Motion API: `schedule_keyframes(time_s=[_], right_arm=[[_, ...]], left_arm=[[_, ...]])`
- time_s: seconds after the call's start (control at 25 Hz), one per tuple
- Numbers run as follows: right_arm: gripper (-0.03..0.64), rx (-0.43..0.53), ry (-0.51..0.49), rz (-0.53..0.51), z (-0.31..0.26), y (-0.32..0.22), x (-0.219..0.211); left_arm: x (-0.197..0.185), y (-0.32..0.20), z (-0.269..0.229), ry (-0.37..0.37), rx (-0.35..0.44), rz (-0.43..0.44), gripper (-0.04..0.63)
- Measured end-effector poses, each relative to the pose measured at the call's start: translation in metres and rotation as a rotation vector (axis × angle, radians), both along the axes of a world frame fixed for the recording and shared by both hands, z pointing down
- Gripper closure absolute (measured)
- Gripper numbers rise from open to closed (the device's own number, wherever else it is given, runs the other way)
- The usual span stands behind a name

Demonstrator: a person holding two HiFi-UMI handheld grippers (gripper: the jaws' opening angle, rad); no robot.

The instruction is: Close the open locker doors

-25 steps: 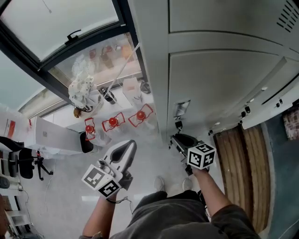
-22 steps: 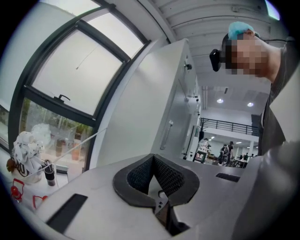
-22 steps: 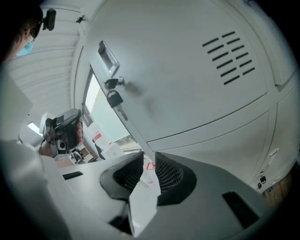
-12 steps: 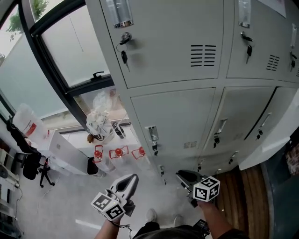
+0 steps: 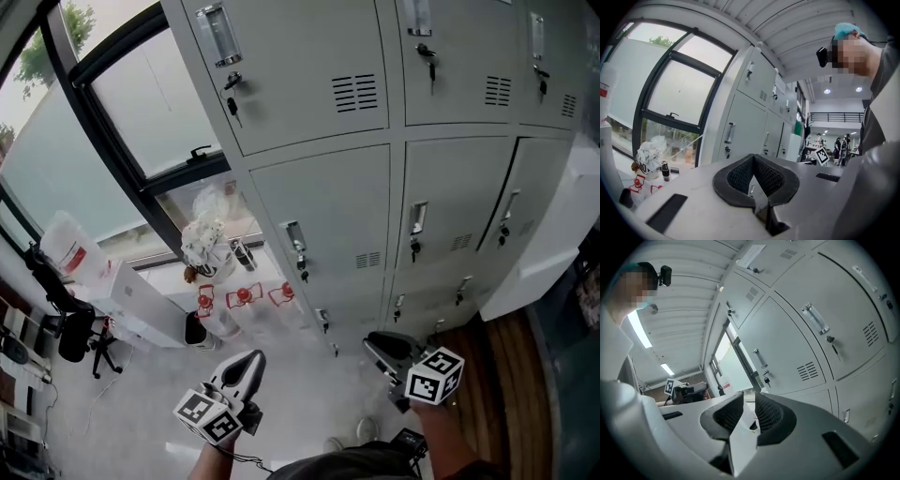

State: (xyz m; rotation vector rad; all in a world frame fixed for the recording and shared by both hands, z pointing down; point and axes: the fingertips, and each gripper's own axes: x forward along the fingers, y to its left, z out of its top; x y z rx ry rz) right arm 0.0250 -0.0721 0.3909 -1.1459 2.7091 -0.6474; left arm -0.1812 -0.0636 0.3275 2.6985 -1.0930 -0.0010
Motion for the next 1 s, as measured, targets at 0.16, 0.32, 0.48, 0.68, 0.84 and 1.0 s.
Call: schedule_keyframes(time_s=[0.16,0.32,0.48,0.68,0.84,1.0], right_arm=[[0.542,0.064,0.014,0.045,-0.032,0.025,-0.010],[0.555,0.109,0.030,0.085,-0.058,0.050,-0.031],[0.557,0.141,0.073,0.099,-0.076,0.067,-0.055],[0.561,0.193,0.115,0.092,-0.097,0.077,-0.075],[0.566,0.220,0.126,0.088,-0.108,0.084,-0.070],[0.572,0.223,0.140,0.065,-0.112,0.085,-0.057]], left_arm=[[-0.007,0.019,-0.008,0.020,0.032,0.043,0.588],[-0.020,0.031,-0.009,0.042,0.062,0.084,0.588],[-0.023,0.042,-0.007,0.054,0.081,0.126,0.588],[-0.014,0.053,-0.019,0.068,0.120,0.158,0.587],[0.000,0.062,-0.027,0.056,0.155,0.167,0.588],[0.016,0.062,-0.032,0.072,0.166,0.134,0.588]])
